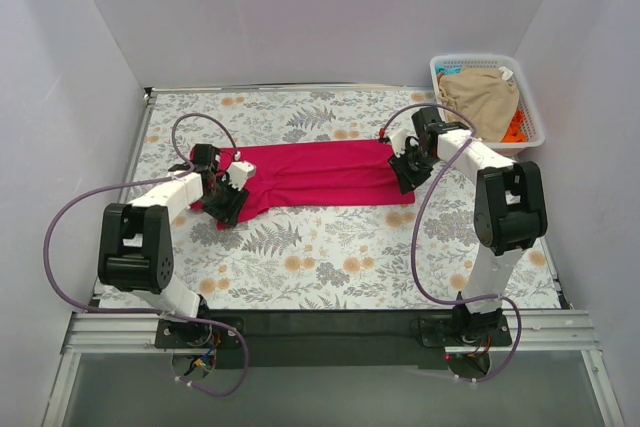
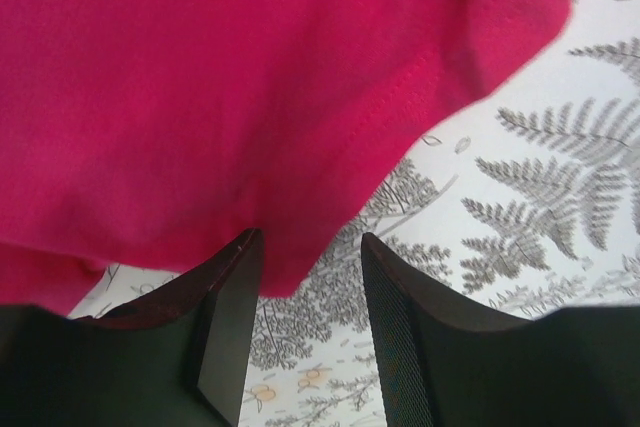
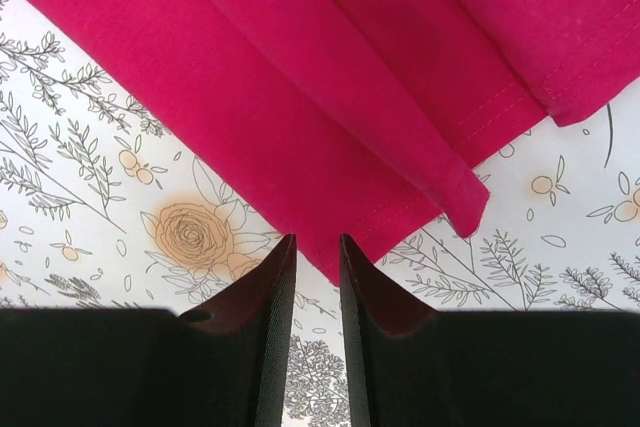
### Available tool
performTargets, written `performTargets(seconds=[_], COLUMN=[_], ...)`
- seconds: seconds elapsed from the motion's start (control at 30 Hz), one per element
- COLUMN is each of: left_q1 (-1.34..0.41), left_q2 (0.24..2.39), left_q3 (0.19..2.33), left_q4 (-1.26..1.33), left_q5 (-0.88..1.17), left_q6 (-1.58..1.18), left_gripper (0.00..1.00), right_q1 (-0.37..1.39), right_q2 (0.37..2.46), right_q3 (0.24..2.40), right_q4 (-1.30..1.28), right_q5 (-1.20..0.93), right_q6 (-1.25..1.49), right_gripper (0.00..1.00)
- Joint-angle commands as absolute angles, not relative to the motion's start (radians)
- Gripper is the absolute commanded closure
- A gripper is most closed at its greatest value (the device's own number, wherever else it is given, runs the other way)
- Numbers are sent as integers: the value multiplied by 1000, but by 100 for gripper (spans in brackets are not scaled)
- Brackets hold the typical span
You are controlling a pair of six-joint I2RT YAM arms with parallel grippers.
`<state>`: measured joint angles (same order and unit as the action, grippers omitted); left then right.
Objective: Fold and stack the t-shirts
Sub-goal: Fold the tshirt
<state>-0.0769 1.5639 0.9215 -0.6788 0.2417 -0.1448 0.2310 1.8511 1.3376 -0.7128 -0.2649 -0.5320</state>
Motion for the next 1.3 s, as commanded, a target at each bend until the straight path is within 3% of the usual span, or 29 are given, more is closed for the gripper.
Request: performTargets(seconds=[0.0, 0.1, 0.2, 0.33, 0.67, 1.27], left_q1=[-92, -103, -106, -106, -104, -74], left_q2=[1597, 1634, 1638, 1620, 1612, 1925], left_q3=[899, 884, 855, 879, 1228, 1675], left_q4=[-601, -589, -586, -619, -847, -713], left_q5=[170, 146, 135, 153, 284, 218], left_q6=[-181, -175, -149, -146, -218, -311], left_gripper=[58, 58, 69, 100, 100, 100], right_q1=[229, 230, 229, 230, 230, 230], right_q2=[1862, 1879, 1885, 1884, 1858, 1822], right_q3=[1339, 1335, 1315, 1304, 1312, 1302], right_q4=[-683, -678, -669, -660, -669, -669], right_q5=[-279, -270, -264, -244, -242, -229], right_q6=[-499, -491, -488, -494, -508, -523], right_gripper=[73, 73, 73, 73, 73, 67])
